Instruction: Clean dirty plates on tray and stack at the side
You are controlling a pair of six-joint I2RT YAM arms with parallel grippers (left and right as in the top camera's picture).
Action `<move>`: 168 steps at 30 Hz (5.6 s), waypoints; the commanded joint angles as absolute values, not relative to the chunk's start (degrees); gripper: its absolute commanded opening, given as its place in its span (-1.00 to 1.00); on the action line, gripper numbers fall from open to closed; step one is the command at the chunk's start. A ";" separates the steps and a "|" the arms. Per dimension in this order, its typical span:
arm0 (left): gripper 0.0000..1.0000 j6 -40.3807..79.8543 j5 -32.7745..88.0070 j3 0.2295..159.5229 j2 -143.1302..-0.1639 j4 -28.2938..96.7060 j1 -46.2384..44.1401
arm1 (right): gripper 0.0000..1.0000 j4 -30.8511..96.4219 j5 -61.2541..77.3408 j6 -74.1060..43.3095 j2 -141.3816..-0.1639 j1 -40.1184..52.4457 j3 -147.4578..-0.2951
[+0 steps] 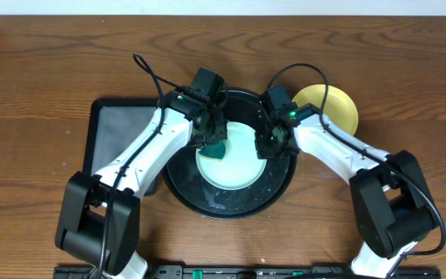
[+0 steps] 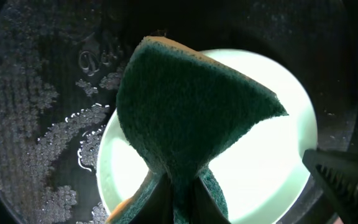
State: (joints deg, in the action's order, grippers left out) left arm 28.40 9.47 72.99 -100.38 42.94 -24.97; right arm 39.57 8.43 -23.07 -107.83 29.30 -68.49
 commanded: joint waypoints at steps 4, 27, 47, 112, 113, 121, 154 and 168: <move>-0.85 27.14 7.79 72.86 -103.39 42.63 -25.28 | -0.98 39.48 5.80 -23.09 -106.65 30.76 -68.12; -0.85 27.29 6.02 63.29 -104.75 35.38 -25.50 | -0.97 39.42 5.80 -23.09 -106.78 30.76 -68.12; -0.85 27.27 29.56 65.32 -102.02 30.13 -25.41 | -0.97 39.27 5.80 -23.07 -106.78 30.76 -68.12; -0.85 24.05 46.98 64.16 -106.52 27.33 -25.10 | -0.98 38.59 5.80 -21.98 -106.78 30.81 -68.12; -0.85 24.05 46.41 64.29 -105.84 27.35 -24.95 | -0.97 38.59 5.80 -21.98 -106.78 30.81 -68.12; -0.85 24.01 29.17 64.53 -94.72 27.70 -24.12 | -0.97 38.57 5.80 -21.58 -106.78 30.79 -68.12; -0.85 21.23 30.98 63.53 -103.04 27.07 -24.12 | -0.96 38.52 5.78 -21.56 -106.78 30.79 -68.12; -0.85 21.52 25.71 66.35 -92.18 29.98 -24.08 | -0.95 38.52 5.80 -20.91 -106.78 30.79 -68.12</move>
